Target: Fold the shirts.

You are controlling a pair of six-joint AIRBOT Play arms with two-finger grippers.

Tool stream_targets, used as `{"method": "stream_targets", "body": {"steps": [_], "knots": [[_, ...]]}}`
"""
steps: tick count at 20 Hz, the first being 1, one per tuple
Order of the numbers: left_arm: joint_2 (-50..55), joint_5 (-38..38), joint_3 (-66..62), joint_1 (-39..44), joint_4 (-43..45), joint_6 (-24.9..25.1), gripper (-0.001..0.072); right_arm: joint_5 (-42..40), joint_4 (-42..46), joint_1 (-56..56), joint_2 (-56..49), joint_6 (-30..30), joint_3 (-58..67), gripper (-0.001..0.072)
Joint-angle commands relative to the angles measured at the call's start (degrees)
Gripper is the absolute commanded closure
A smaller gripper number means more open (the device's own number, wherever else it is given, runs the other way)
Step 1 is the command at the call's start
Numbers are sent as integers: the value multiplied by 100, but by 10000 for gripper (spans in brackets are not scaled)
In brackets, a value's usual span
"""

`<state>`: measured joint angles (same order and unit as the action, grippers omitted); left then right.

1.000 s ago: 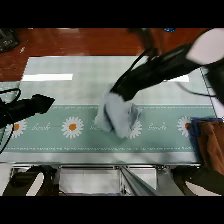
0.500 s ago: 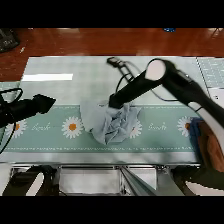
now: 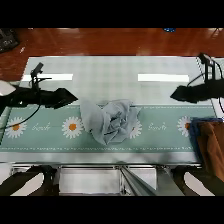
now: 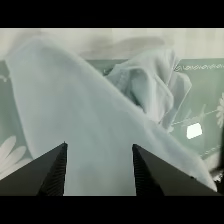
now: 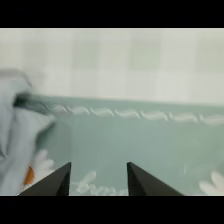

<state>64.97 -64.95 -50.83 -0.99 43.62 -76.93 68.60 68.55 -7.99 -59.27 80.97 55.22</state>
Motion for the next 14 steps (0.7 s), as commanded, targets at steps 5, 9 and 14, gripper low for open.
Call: {"method": "stream_targets", "body": {"steps": [5,9,14], "knots": [[3244,-1976,-3045,890,1906,-1029,203,-195,-328,-411,675,-138,-1488,306],[4065,-2465,-3810,962,2210,-1375,202,-199,-459,-411,675,-225,-1488,307],[4332,-2164,-3888,933,2527,-1436,202,-219,-535,-409,675,-238,-1488,307]]}}
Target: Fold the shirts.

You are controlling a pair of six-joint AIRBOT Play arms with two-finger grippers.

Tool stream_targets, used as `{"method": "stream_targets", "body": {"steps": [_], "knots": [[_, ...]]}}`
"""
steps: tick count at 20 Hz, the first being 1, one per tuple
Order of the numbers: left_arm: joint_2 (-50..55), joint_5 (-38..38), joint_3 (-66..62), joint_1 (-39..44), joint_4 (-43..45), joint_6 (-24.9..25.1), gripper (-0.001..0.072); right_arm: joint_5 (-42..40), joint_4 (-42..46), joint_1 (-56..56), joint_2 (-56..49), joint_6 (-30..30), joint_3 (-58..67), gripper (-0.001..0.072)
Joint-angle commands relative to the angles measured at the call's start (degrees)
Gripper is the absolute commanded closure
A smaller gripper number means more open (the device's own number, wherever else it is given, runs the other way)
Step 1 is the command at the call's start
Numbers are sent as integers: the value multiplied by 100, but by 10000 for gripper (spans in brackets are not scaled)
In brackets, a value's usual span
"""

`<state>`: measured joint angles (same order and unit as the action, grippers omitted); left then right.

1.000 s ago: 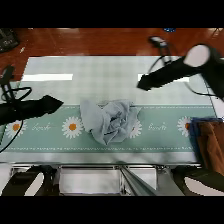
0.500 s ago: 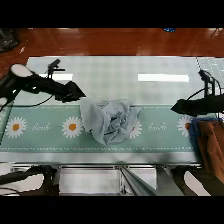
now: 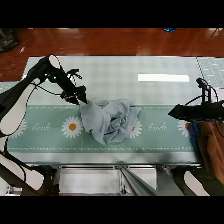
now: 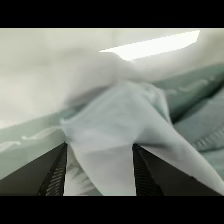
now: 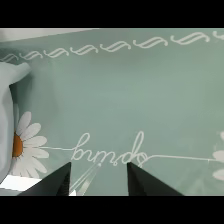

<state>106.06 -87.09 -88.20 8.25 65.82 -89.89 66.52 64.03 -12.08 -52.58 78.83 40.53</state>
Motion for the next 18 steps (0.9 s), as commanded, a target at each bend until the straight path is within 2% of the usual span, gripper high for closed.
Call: {"method": "stream_targets", "body": {"steps": [1,4,7,8,9,10,13,15,18], "knots": [[243,105,-149,-2,293,-157,202,-11,-111,0,7,-26,-20,307],[376,90,-149,31,61,-190,202,-20,-184,0,4,-26,-20,307],[518,127,-149,118,-962,162,211,-63,-219,103,2,-26,-20,307],[538,138,-149,155,-1311,358,404,-87,-219,216,0,-24,-31,307],[533,155,-151,177,-1567,564,668,-149,-214,372,0,-22,-87,307],[514,153,-151,177,-1768,678,691,-256,-216,538,0,20,-192,307],[402,151,-153,153,-1873,695,691,-562,-275,1099,-61,466,-645,307],[337,153,-155,149,-1873,695,691,-710,-688,1493,-361,487,-721,307],[299,136,-155,142,-1873,691,691,-1403,-1419,2186,-1008,332,-719,307]]}}
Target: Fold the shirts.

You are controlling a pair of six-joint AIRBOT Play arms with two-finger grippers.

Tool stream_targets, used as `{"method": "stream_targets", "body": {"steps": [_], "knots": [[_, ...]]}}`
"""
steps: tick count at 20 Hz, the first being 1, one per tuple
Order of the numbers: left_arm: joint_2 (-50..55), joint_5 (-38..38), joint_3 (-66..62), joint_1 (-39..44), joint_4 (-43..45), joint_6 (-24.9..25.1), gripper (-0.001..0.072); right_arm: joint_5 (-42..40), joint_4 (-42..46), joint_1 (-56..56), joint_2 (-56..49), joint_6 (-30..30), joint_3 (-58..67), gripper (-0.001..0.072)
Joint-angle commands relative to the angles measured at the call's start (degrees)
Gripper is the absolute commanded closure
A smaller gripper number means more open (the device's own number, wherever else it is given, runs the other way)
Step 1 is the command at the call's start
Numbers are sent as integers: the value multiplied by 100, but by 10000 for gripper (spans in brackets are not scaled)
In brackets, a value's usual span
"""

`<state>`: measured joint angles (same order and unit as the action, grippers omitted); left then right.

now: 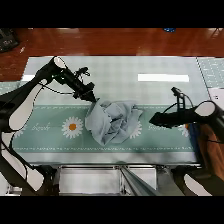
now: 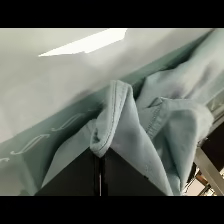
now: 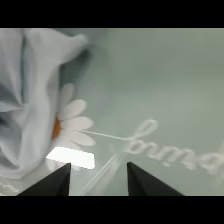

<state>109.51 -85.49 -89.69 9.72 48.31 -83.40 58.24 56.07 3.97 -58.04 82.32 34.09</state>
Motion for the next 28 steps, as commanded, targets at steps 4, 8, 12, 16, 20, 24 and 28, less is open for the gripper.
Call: {"method": "stream_targets", "body": {"steps": [4,8,12,16,20,24,28], "knots": [[-68,-17,-7,-13,-120,46,691,-1209,-966,1185,-1338,-70,184,308],[-68,22,-7,-15,-120,48,691,-1239,-1099,1228,-2090,-72,796,367],[-92,212,-37,-17,-122,31,691,-1021,-1222,1226,-2577,-570,1429,691],[-584,352,-649,-214,-125,20,691,-127,-636,691,-2275,-688,2988,692],[-1779,1309,-1580,-673,-125,-195,691,826,15,-203,-1733,-450,5576,693],[-3418,2645,-1904,-986,-120,-15,691,1561,785,-570,-1121,-369,7587,692],[-4863,2887,-1904,-1239,-72,396,691,1679,1449,-570,35,-369,7888,692]]}}
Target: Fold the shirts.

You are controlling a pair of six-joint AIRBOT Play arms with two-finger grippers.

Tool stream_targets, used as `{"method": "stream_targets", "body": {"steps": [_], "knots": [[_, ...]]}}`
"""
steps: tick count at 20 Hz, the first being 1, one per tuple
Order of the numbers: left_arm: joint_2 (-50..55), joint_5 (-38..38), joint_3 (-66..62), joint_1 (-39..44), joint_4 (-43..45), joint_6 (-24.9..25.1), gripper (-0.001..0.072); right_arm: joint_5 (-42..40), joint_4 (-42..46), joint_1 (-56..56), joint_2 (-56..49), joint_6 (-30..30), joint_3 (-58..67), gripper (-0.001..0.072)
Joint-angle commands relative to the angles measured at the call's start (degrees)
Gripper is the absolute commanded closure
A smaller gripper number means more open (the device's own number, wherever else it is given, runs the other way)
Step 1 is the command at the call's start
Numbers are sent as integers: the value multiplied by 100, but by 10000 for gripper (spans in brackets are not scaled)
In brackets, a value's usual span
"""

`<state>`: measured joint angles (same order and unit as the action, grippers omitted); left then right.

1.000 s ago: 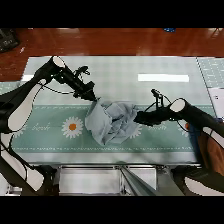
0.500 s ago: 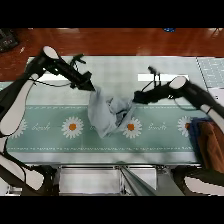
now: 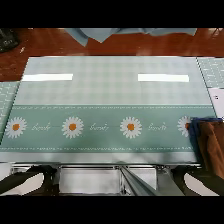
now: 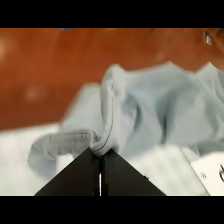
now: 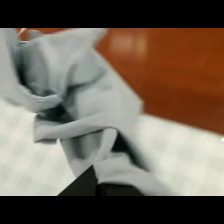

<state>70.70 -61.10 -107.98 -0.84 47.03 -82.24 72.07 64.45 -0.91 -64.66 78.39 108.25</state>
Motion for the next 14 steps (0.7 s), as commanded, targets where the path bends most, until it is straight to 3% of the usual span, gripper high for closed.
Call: {"method": "stream_targets", "body": {"steps": [1,7,11,14], "knots": [[-1296,382,-74,-208,229,278,691,428,802,-83,957,28,472,692],[-2625,-892,-57,-212,1923,-146,691,1622,2116,-81,2133,455,369,691],[-3025,-2188,234,-210,2214,-472,692,2098,1792,-81,2761,662,-595,692],[-3425,-2583,1342,-212,2205,-697,691,2245,1412,-81,3143,774,-1845,691]]}}
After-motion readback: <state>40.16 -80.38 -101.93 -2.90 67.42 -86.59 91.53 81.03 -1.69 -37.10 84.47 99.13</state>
